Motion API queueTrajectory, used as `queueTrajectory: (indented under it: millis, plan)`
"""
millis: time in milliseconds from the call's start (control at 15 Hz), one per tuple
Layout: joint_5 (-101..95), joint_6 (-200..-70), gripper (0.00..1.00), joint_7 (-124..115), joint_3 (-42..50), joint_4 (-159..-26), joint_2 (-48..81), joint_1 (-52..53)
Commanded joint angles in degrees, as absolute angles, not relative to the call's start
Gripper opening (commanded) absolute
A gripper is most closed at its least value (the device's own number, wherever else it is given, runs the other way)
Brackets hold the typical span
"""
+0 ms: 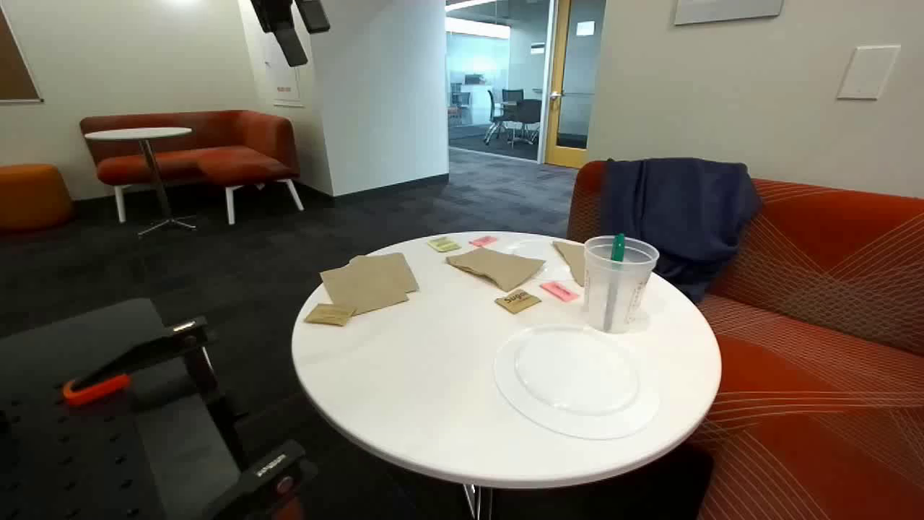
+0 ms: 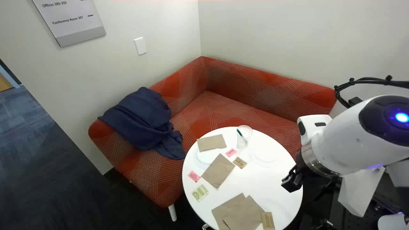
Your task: Remove the marker from the cup and place it on the table
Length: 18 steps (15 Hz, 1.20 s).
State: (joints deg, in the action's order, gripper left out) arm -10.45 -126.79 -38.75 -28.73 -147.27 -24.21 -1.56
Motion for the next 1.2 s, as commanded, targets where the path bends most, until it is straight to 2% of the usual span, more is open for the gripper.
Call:
queueTrajectory:
  millis: [0, 533, 1133]
  plan:
    - [-11.96, -126.43, 1.00, -39.86, -25.98, -147.15, -23.61, 1.23]
    - [-12.56, -125.86, 1.00, -38.40, -23.66, -147.95, -26.32, 3.13]
    - [-13.74, -118.92, 1.00, -24.09, -13.36, -146.55, -36.21, 2.12]
